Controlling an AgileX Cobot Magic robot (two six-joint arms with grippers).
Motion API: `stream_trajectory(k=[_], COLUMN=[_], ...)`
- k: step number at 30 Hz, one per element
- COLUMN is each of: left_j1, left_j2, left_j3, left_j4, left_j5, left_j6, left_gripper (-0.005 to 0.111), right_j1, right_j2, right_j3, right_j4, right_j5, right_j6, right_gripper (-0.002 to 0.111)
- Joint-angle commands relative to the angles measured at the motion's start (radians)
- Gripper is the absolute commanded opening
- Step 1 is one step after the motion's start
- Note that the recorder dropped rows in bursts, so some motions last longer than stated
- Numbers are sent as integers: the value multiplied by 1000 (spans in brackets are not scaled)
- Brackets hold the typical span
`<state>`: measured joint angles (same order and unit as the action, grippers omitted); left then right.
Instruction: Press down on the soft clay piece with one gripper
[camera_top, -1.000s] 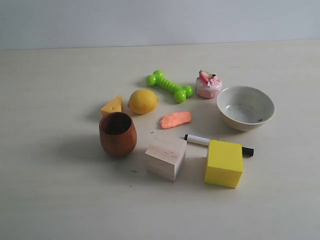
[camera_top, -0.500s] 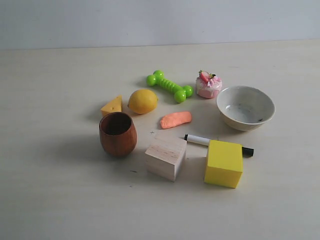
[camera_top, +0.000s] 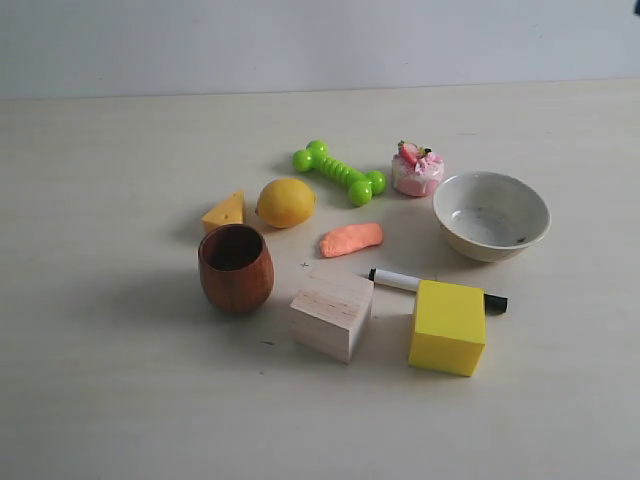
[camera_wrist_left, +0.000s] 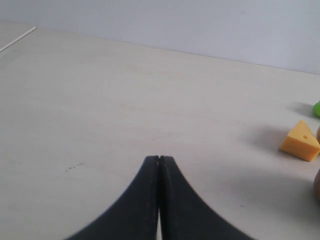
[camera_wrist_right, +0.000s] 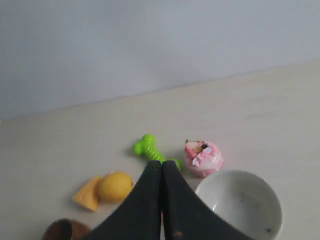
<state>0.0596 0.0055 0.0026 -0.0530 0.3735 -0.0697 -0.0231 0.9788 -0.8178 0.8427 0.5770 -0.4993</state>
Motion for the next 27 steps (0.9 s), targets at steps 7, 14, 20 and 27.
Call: stream_trajectory(k=[7,14,20,27], left_j1=[-1,-1,-1,-1], left_j2=[-5,-5,-5,-5], left_j3=[-3,-3,-3,-3], left_j4=[-6,-6,-6,-6], left_j5=[-10,-10,-10,-10], left_j6=[-6,-6,-6,-6], left_gripper=[0,0,0,0], right_j1=[262,420,477,477], right_j2=[316,521,689,819], right_j3=[-199,-361,-481,-515], right_j4=[-324,-490,-580,-573], right_j5=[145,231,310,315], right_j6=[188,297,351,343], right_gripper=[0,0,0,0])
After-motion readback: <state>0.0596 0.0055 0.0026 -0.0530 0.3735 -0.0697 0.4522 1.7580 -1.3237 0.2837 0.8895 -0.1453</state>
